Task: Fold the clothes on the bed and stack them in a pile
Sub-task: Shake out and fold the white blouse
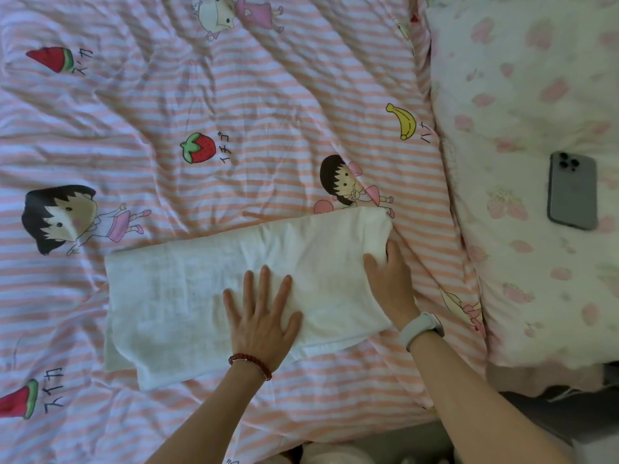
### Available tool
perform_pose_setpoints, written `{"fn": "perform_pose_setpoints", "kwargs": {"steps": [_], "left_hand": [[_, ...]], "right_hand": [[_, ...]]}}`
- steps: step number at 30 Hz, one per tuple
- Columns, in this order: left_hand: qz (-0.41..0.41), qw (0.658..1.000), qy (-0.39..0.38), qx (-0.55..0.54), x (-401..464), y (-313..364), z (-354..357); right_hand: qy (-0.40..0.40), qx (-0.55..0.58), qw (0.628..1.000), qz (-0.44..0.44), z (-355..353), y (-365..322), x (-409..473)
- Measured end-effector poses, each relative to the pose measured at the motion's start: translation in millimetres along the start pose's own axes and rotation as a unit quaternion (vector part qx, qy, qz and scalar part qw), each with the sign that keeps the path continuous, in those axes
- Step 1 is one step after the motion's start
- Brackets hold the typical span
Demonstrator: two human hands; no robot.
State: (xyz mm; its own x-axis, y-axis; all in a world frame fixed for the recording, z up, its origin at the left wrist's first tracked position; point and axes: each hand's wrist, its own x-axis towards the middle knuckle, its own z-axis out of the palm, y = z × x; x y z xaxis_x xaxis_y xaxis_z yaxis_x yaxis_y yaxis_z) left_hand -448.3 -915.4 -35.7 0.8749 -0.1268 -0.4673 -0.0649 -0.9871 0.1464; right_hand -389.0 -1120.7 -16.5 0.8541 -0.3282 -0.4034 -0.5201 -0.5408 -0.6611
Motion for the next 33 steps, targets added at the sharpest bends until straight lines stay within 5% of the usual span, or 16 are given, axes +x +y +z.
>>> {"fn": "perform_pose_setpoints", "kwargs": {"steps": [6,9,14,18,23,30,33], "left_hand": [[-0.003,1.0,0.01,0.002,0.4,1.4,4.7],[-0.012,1.0,0.006,-0.002,-0.2,1.5,7.2],[-0.019,1.0,0.005,-0.013,0.6,0.4,8.4],[-0.017,1.0,0.001,-0.02,0.8,1.8,5.8],[-0.014,1.0,0.01,-0.016,1.9,-0.4,9.4],[-0.006,0.999,-0.019,-0.047,0.6,-3.4,1.3],[-0.012,0.969,0.03,-0.246,-5.3,-10.7,-18.9]], "right_hand": [[-0.053,-0.082,0.97,-0.225,5.7,-5.4,-24.7],[-0.061,-0.108,0.956,-0.267,10.8,-4.0,-31.0],[-0.014,0.022,0.979,-0.204,10.3,-2.6,-27.6],[0.026,0.14,0.99,0.001,2.9,-4.1,-18.0],[0.014,0.143,0.974,0.174,-8.7,0.8,-1.8],[0.008,0.09,0.996,0.025,-21.3,-23.3,-27.4],[-0.027,0.065,0.995,-0.067,-14.4,-56.8,-48.8]]}}
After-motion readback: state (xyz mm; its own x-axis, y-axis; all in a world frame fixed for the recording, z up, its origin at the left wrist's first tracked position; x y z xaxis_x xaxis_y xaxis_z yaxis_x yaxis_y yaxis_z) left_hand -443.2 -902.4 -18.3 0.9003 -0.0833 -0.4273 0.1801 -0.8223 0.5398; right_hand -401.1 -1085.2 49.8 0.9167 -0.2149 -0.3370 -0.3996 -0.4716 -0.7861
